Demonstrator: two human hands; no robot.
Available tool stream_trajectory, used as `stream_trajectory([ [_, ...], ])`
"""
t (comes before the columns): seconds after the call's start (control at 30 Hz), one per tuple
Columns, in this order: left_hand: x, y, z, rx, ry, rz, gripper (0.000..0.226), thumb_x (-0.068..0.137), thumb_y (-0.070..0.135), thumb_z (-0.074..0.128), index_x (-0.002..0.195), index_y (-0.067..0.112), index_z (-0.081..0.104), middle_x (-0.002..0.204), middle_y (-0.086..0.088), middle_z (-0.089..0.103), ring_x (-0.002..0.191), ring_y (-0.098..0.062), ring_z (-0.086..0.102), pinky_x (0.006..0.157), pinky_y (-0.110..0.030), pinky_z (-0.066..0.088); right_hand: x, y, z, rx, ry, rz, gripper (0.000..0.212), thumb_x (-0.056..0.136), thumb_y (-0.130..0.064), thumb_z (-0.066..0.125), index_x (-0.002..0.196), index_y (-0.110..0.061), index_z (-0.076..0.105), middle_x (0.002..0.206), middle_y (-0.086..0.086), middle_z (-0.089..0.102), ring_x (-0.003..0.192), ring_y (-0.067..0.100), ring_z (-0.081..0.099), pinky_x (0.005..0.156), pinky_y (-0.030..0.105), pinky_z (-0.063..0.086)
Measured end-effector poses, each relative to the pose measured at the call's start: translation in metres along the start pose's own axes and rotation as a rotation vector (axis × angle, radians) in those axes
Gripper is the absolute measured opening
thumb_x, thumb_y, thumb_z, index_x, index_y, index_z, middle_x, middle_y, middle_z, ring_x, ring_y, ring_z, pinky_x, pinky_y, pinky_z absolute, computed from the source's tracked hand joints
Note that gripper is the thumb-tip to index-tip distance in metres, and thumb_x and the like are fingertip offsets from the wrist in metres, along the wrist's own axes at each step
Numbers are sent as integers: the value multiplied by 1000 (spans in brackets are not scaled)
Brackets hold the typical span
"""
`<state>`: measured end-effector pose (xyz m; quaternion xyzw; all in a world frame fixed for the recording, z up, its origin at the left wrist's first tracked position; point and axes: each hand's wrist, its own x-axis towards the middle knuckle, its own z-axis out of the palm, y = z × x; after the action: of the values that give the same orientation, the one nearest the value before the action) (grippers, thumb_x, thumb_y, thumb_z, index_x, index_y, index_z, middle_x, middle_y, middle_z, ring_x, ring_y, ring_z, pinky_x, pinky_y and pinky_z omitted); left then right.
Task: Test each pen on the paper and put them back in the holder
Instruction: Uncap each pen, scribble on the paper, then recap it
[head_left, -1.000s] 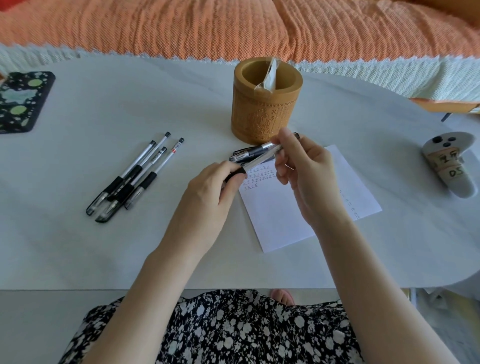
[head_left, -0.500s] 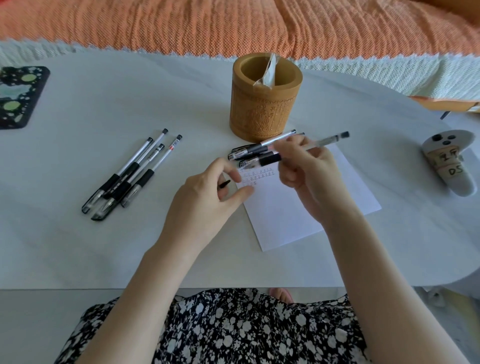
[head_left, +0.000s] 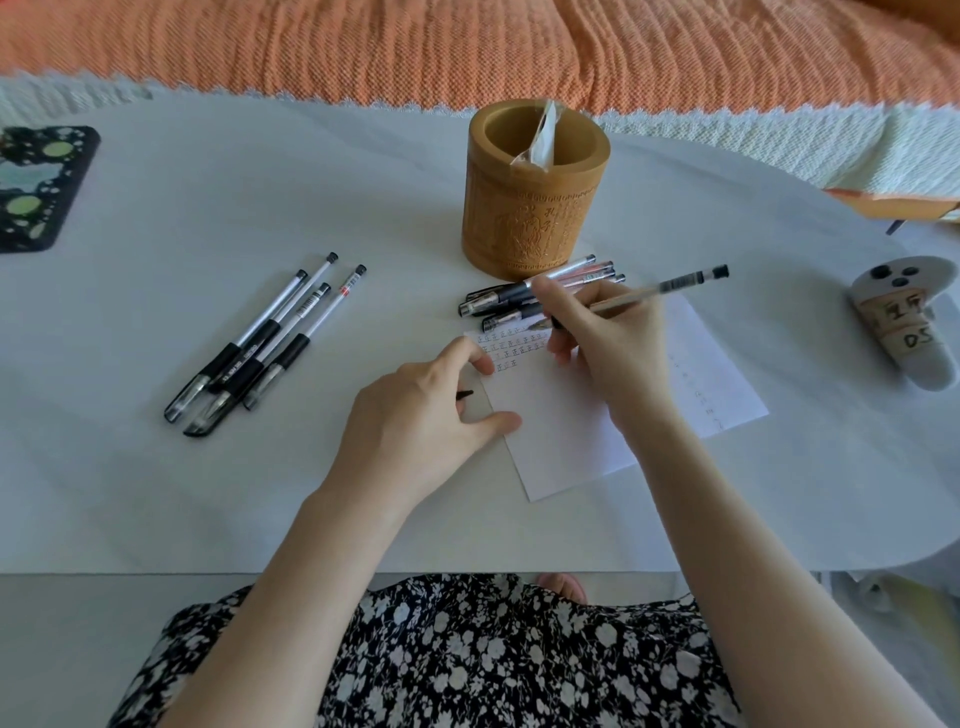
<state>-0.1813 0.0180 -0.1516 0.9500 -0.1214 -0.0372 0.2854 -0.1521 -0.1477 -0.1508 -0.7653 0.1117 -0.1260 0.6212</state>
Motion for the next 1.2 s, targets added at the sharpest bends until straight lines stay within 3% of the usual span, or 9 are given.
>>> stream_trajectory([
  [0.13,0,0,0,-4,0,-8,44,70,60,65,102,36,47,68,10,51,81,-12,61,64,-27,43,-3,4,8,-106,71,-46,56,78,-30,75,57,12,45,53,17,43,51,14,35,48,25,27],
  [0.37,1,1,1,-4,-1,-20,43,70,59,65,102,36,47,68,11,52,82,-11,61,64,-26,39,-6,7,12,-159,78,-74,40,82,-15,62,61,14,43,63,33,51,56,18,36,52,27,24],
  [0.77,0,1,0,-6,-7,-5,42,72,57,65,104,36,47,70,11,55,85,-10,62,66,-26,43,-7,8,16,-177,91,-95,36,80,-10,58,59,10,37,56,29,40,57,18,28,50,28,22],
  [1.07,0,2,0,-7,-10,-15,42,72,57,66,104,36,47,76,10,60,87,-8,62,67,-27,43,-6,10,16,-173,89,-104,35,81,-10,59,60,11,42,60,32,47,55,16,32,50,27,24],
  [1.2,0,2,0,-6,-13,-21,42,72,57,66,103,37,46,74,10,58,87,-8,62,66,-26,42,-6,10,16,-181,77,-115,36,82,-9,60,55,6,42,53,26,41,50,9,29,46,22,23],
])
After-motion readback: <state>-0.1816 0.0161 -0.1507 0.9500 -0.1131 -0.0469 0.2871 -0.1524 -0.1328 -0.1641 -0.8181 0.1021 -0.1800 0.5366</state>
